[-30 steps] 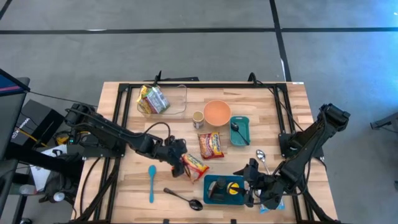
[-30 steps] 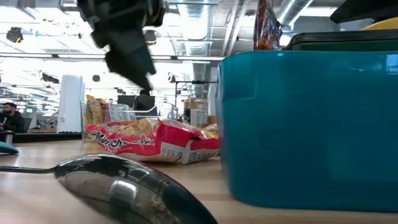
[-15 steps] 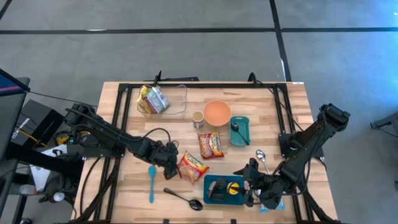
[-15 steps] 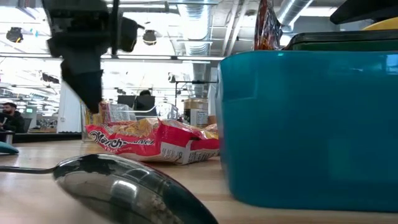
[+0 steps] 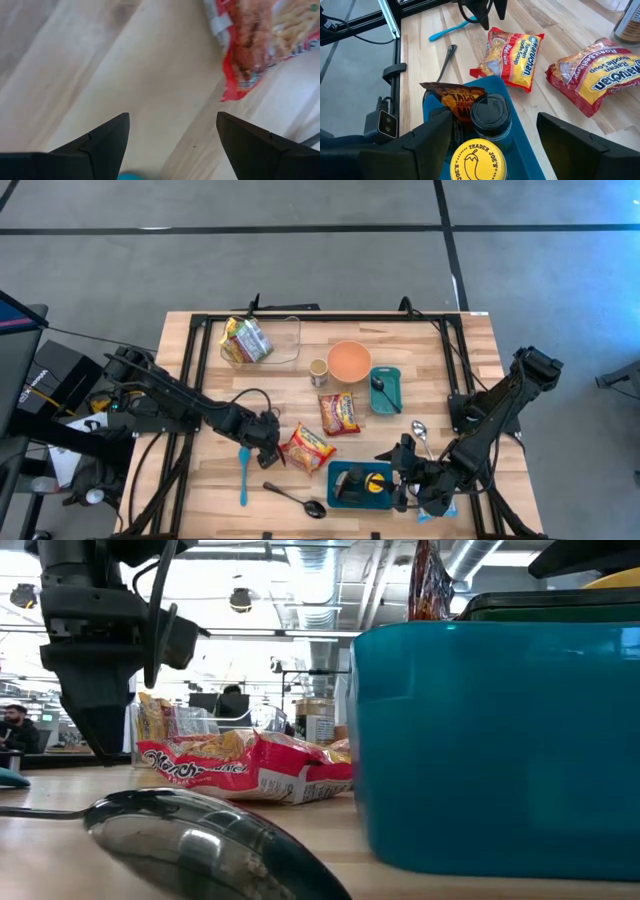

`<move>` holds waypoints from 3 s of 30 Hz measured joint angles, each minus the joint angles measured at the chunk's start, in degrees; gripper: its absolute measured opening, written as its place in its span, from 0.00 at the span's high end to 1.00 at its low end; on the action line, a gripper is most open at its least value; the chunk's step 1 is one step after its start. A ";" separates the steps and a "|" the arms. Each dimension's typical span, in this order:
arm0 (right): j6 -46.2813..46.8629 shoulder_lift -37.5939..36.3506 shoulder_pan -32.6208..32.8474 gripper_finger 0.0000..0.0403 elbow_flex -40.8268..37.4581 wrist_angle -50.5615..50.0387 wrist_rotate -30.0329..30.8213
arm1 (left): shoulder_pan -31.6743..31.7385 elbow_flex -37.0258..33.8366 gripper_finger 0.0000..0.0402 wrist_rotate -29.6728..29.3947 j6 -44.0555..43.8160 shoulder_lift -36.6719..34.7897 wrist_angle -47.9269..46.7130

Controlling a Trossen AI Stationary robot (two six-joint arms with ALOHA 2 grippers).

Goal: Pick & Place Food Item
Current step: Put the orange noodle pack into the transparent bin

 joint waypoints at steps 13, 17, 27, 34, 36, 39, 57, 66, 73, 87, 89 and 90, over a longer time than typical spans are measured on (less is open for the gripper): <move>0.01 0.02 -0.02 0.29 0.00 0.16 -0.01 | 0.07 -2.12 0.27 2.14 4.36 -3.26 2.31; -0.10 0.02 -0.33 0.29 0.00 0.17 0.73 | 0.47 -2.12 0.27 -0.20 5.52 -8.86 2.54; -0.81 0.04 -0.52 0.29 0.00 0.19 2.50 | 4.31 -16.90 0.27 0.31 -10.49 -22.87 20.52; -1.47 0.04 -2.05 0.29 0.00 0.36 2.58 | 4.24 -25.96 0.27 0.83 -16.36 -25.88 32.11; -1.50 0.04 -2.62 0.29 0.00 0.39 2.59 | 4.24 -26.65 0.27 0.85 -16.38 -25.54 35.12; -1.58 0.04 -3.48 0.29 0.00 0.39 2.59 | 4.24 -26.80 0.27 0.89 -16.39 -24.26 36.74; -2.55 0.04 -5.64 0.29 0.00 0.43 2.57 | 3.69 -26.84 0.27 6.47 -18.90 -6.83 54.63; -3.01 0.04 -6.05 0.29 0.00 0.43 2.57 | 3.69 -26.84 0.27 6.64 -19.02 -2.85 60.68; -3.01 0.04 -6.05 0.29 0.00 0.45 2.57 | 3.69 -26.84 0.33 6.60 -18.77 -1.95 60.83; -2.99 0.04 -6.05 0.29 0.00 0.47 2.59 | 3.69 -26.84 0.59 6.38 -13.00 -1.97 60.97; -2.99 0.04 -6.05 0.29 0.00 0.47 2.59 | 3.69 -26.84 0.62 6.38 -11.96 -1.97 60.97; -2.99 0.04 -6.05 0.29 0.00 0.47 2.59 | 3.68 -26.84 0.64 6.40 -11.70 -1.97 60.96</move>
